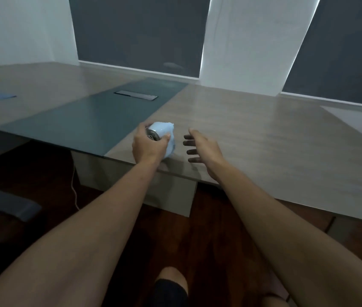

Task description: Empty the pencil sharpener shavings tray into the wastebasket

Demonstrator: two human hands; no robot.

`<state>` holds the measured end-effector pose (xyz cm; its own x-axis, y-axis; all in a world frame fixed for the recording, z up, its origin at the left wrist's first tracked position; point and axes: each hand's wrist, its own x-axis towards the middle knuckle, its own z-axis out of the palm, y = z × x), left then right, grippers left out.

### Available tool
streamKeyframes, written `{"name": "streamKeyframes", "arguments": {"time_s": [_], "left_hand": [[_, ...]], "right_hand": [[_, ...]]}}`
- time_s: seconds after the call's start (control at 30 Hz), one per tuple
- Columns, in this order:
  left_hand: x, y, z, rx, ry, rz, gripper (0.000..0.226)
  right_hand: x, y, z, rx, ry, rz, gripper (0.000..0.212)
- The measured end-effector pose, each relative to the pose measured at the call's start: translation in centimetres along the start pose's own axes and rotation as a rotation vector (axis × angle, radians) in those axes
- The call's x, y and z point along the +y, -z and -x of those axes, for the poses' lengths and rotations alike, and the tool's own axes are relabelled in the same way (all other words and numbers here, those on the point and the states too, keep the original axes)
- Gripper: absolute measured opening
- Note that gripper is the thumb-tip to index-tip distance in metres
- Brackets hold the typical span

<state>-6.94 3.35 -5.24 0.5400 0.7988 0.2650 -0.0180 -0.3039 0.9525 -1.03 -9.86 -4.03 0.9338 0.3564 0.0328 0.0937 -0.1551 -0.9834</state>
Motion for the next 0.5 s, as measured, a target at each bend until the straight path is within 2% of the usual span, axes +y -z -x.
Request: {"name": "streamKeyframes", "arguments": {"time_s": [0.17,0.3,0.4,0.5], "left_hand": [[-0.9,-0.3,0.3,0.039,-0.071,-0.172,0.058],[-1.0,-0.5,0.1,0.008,-0.066,-0.266,0.064],[-0.7,-0.7,-0.1,-0.011,-0.050,-0.350,0.073],[0.3,-1.2,0.7,0.008,-0.086,-0.469,0.084]], "right_hand": [[0.6,0.0,-0.5,0.040,0.006,-0.012,0.037],[0.8,1.9,-0.3,0.105,0.019,0.023,0.040],[0.7,4.7,0.3,0.192,0.053,0.127,0.042],[1.5,8.3,1.1,0.261,0.143,0.373,0.036]]}}
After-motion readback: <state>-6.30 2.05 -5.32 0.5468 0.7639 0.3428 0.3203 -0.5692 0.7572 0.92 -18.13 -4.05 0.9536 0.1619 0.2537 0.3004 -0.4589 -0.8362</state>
